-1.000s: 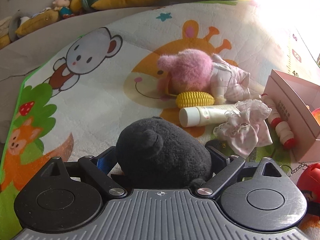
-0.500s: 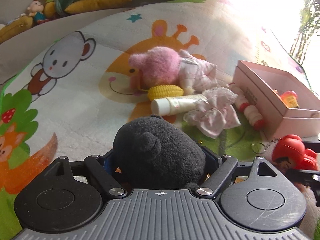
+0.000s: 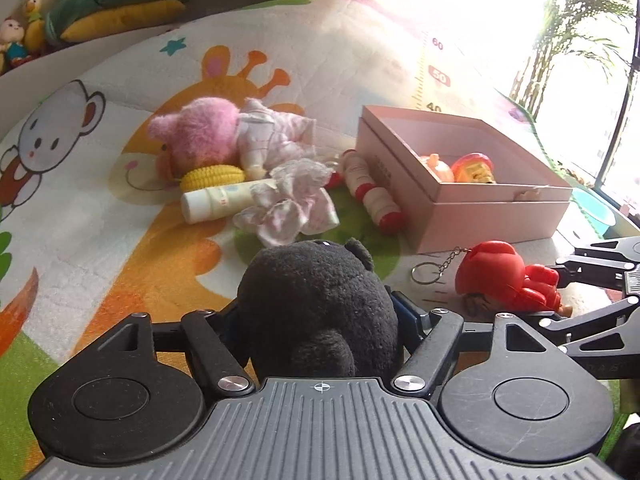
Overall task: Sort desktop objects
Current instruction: 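Carry the black plush with the left tool while the right tool carries the red figure toward the box, then release the red figure into the pink box with the right tool while the left tool drops the plush in, then grasp the pink frilly cloth with the left tool while the right tool grasps the white lotion tube, then lift and carry the cloth with the left tool while the right tool carries the tube toward the box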
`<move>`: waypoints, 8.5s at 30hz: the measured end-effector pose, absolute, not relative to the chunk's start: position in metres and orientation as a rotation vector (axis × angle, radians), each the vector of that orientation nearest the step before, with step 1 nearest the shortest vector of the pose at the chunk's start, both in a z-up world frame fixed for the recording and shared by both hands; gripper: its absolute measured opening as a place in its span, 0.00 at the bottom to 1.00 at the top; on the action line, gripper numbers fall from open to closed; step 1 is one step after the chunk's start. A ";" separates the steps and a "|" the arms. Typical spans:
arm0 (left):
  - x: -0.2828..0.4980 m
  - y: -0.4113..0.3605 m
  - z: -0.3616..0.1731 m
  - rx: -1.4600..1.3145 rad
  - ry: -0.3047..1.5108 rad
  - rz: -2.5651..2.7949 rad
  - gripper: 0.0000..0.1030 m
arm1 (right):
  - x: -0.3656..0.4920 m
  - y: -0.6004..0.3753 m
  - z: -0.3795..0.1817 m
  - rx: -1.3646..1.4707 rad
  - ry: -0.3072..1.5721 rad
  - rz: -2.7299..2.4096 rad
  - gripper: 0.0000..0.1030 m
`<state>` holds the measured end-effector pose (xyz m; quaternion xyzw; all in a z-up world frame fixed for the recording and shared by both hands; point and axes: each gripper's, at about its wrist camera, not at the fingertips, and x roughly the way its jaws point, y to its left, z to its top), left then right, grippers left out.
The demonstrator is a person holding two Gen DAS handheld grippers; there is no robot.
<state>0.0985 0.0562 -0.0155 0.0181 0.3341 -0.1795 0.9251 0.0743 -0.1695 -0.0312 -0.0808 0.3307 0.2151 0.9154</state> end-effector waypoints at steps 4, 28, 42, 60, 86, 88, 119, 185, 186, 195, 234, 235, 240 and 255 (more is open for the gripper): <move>0.095 0.030 -0.015 0.028 0.692 -0.474 0.73 | 0.069 -0.189 -0.031 -0.143 0.686 0.396 0.47; 0.098 0.034 -0.026 -0.074 0.776 -0.362 0.71 | 0.058 -0.204 -0.040 -0.116 0.655 0.376 0.46; 0.121 0.038 -0.019 -0.304 0.814 -0.264 0.91 | 0.053 -0.217 -0.042 -0.098 0.649 0.351 0.46; 0.109 0.015 -0.022 -0.108 0.718 -0.282 0.82 | 0.049 -0.221 -0.045 -0.087 0.616 0.354 0.46; 0.049 -0.061 0.087 0.038 0.506 -0.567 0.82 | 0.012 -0.287 0.062 -0.012 0.360 0.249 0.44; 0.051 -0.063 0.092 0.040 0.494 -0.565 0.82 | 0.015 -0.287 0.068 -0.011 0.345 0.244 0.44; 0.244 -0.074 0.057 0.005 0.648 -0.498 0.84 | 0.215 -0.268 0.039 -0.033 0.526 0.190 0.44; 0.129 0.134 -0.034 0.111 0.685 -0.292 0.64 | 0.271 0.004 -0.019 -0.177 0.702 0.521 0.65; 0.127 0.136 -0.034 0.103 0.685 -0.289 0.65 | 0.276 0.006 -0.020 -0.172 0.701 0.514 0.66; 0.122 0.151 -0.033 0.042 0.679 -0.268 0.73 | 0.269 -0.005 -0.025 -0.082 0.810 0.600 0.73; 0.116 0.144 -0.026 0.043 0.635 -0.253 0.85 | 0.217 -0.011 -0.032 -0.203 0.781 0.675 0.57; 0.116 0.143 -0.027 0.041 0.635 -0.249 0.83 | 0.220 -0.009 -0.033 -0.200 0.776 0.664 0.57; 0.119 0.139 -0.033 0.035 0.655 -0.208 0.67 | 0.232 0.003 -0.040 -0.224 0.729 0.667 0.56; 0.116 0.127 -0.030 -0.004 0.665 -0.232 0.39 | 0.196 -0.037 -0.036 -0.194 0.740 0.664 0.36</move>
